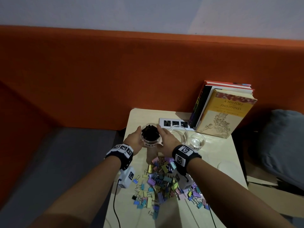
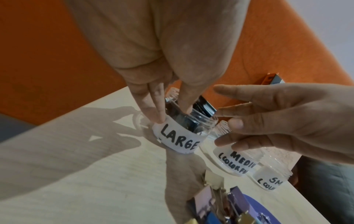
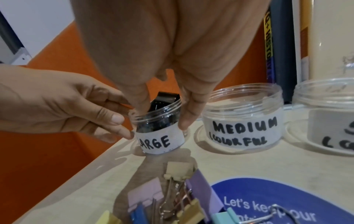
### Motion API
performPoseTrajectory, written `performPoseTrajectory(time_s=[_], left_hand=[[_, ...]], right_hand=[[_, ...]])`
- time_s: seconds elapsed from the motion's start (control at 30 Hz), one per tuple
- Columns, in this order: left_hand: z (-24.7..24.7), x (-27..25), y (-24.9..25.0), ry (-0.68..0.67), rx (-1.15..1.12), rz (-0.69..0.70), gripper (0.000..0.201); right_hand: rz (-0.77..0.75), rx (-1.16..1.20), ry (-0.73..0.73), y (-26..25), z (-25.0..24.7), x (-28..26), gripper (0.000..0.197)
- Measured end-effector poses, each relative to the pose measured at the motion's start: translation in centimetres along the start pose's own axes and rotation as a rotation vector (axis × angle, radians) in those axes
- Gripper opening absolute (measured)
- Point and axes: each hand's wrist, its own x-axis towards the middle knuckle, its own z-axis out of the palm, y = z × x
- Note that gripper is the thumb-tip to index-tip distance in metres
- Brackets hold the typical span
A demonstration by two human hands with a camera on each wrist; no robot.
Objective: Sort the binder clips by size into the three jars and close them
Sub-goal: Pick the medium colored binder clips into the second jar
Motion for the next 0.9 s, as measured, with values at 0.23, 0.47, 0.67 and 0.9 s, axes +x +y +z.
performPoseTrajectory(time_s=[0.23,0.47,0.67,0.9], left_hand=[[1.4,-1.8,-0.5,0.191,0.045,0.106,0.037],[4.5,-4.2,4.0,0.147,0.265,0.303,0.004],[6.2,-3.1,8.5,0.126,0.348,0.300,0.038],[7.7,-0.5,10.2,0.066,0.516,0.228,0.047]], right_hand=[[0.023,-0.043,0.104,2.4,-1.1,-5.2,0.032],[0.150,-0.063,0.154,6.9,-1.7,-10.6,0.027],[0.225,-0.074,0.201,9.3,-2.9,-12.6,0.026],[0.195,-0.040,0.197,9.8,-3.1,-13.2,0.026]])
